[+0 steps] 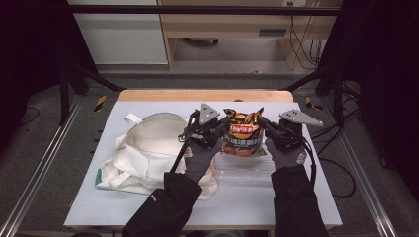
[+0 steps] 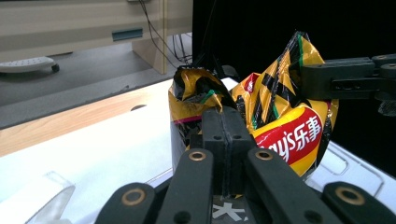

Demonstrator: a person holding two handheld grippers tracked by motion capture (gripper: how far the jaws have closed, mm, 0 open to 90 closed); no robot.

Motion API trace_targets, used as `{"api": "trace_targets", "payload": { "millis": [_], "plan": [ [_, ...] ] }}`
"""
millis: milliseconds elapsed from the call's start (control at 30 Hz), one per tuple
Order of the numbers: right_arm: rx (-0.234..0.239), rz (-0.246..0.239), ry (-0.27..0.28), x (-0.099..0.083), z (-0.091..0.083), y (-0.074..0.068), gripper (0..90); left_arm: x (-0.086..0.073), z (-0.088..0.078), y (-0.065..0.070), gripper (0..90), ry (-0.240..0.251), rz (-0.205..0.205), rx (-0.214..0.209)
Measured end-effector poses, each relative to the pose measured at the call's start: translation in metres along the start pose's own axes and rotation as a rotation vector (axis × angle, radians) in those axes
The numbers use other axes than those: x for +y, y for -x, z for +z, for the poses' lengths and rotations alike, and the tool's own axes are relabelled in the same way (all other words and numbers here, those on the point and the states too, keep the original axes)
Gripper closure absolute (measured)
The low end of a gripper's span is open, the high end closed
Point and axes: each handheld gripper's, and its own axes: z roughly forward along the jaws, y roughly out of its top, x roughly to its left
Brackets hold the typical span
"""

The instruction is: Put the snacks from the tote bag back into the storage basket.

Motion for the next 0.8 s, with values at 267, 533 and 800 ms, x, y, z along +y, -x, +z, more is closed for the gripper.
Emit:
{"api": "trace_targets", "payload": {
  "millis": [267,533,800],
  "plan": [
    [-0.003,-0.009,-0.019,-0.005,0.012,-0.001,90.0,-0.006,0.005,-0.005,89.6,-0.013,0.0,0.023],
    [-0.009,-0.012,-0.033,-0.01,0.022,-0.002,89.9,-0.01,0.009,-0.009,89.6,-0.026,0.005,0.046],
    [-0.019,-0.007,-0.042,-0.012,0.028,-0.001,89.0,-0.013,0.013,-0.01,89.3,-0.032,0.007,0.053]
  ]
}}
